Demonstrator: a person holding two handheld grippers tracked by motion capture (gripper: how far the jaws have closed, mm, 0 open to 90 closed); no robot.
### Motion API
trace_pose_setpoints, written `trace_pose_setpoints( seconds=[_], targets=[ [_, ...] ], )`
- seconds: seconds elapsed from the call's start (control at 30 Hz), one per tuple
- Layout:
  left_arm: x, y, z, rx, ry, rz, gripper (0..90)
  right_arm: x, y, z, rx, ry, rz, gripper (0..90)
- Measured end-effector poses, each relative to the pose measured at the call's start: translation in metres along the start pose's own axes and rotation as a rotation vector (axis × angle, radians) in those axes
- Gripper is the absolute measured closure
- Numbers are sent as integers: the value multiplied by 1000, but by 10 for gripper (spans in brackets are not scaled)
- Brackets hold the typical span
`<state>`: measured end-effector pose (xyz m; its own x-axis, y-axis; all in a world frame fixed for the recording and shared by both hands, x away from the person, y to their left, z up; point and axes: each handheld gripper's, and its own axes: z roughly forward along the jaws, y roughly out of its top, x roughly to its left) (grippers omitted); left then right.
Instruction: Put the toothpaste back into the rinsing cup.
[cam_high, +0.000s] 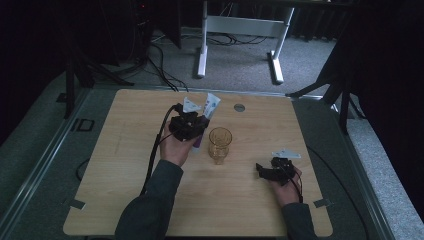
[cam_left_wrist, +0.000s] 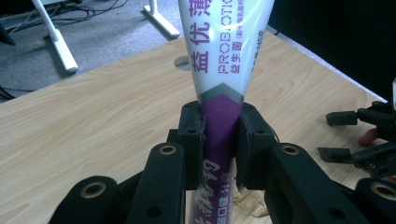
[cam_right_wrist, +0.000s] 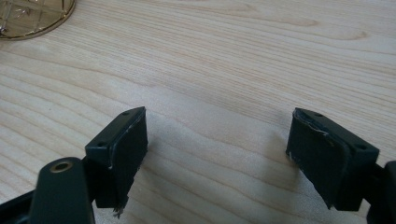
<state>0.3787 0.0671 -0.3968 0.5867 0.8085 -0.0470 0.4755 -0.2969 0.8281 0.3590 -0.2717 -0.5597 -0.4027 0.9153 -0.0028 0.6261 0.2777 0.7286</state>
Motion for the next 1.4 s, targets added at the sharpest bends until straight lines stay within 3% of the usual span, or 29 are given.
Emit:
trace_pose_setpoints(
  seconds=[0.63,0.9,1.4],
  targets=[
    [0,6,1,-30,-11,-24,745,0,0,0,-1,0,0,199],
    [-1,12,1,-37,-12,-15,745,0,0,0,-1,0,0,199],
    [-6,21,7,-76,-43,-35,746,0,0,0,0,2,-2,199]
  ],
)
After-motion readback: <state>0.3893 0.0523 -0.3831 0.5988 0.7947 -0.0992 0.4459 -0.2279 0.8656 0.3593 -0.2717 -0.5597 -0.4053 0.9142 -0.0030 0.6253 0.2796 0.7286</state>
